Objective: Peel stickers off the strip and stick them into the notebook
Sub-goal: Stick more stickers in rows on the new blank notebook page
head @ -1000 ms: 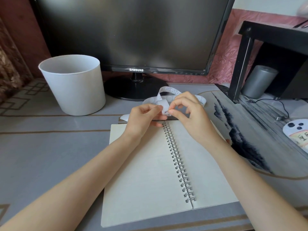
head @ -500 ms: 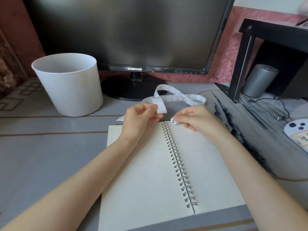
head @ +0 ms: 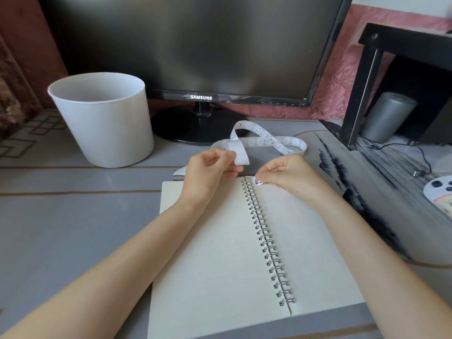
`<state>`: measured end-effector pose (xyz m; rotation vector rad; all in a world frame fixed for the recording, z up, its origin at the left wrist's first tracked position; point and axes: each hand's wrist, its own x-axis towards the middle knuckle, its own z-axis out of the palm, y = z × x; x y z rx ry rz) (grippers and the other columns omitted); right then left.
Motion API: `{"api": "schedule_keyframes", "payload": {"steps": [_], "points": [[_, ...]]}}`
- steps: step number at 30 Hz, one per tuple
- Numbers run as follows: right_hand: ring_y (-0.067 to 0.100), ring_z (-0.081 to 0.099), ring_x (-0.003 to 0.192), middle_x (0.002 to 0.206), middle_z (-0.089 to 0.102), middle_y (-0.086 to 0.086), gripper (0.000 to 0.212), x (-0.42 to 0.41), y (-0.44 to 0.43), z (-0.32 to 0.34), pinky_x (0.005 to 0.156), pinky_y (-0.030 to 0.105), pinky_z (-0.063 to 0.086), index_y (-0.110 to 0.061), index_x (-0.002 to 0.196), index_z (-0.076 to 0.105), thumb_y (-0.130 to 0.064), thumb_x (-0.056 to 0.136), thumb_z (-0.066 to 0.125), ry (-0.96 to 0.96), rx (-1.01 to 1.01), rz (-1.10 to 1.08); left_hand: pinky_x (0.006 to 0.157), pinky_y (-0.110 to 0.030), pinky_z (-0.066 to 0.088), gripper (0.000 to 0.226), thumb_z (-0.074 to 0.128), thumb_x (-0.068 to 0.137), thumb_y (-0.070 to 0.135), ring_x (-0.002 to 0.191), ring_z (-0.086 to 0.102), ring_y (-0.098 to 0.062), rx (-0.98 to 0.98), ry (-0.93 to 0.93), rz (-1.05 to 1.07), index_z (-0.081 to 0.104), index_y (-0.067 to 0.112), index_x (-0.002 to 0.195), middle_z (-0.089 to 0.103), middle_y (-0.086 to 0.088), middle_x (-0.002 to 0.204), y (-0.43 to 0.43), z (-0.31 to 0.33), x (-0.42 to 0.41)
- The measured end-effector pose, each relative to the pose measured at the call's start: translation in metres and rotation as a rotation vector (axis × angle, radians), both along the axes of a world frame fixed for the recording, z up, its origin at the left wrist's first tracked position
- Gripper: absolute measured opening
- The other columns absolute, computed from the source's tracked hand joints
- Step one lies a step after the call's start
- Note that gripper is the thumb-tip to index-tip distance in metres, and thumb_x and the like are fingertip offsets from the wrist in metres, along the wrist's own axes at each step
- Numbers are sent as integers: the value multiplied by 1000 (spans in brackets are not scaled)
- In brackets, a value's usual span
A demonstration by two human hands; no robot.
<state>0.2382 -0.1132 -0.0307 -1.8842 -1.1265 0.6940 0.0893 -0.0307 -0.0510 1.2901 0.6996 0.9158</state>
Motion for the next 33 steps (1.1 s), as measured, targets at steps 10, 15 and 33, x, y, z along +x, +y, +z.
{"api": "schedule_keyframes", "payload": {"steps": [10, 15, 33], "points": [[-7, 50, 43, 56, 62, -8, 2, 1, 4, -7, 46, 7, 34, -7, 80, 72, -9, 80, 71, -74, 11, -12, 71, -20, 57, 15, 58, 92, 10, 71, 70, -12, 8, 0, -5, 63, 5, 79, 70, -1, 66, 0, 0, 0], [7, 52, 56, 61, 65, -5, 2, 0, 7, -10, 53, 22, 37, -11, 77, 72, -11, 78, 71, -117, -7, -29, 73, -21, 57, 13, 58, 93, 11, 71, 70, -12, 9, 2, -8, 63, 4, 82, 69, -1, 67, -1, 0, 1], [8, 56, 61, 63, 62, -10, 5, -1, 9, -17, 66, 30, 44, -20, 76, 66, -21, 78, 71, -268, -10, -69, 76, -26, 58, 14, 59, 92, 10, 72, 71, -13, 55, 24, -6, 62, 5, 80, 68, 9, 63, -1, -1, 1]]}}
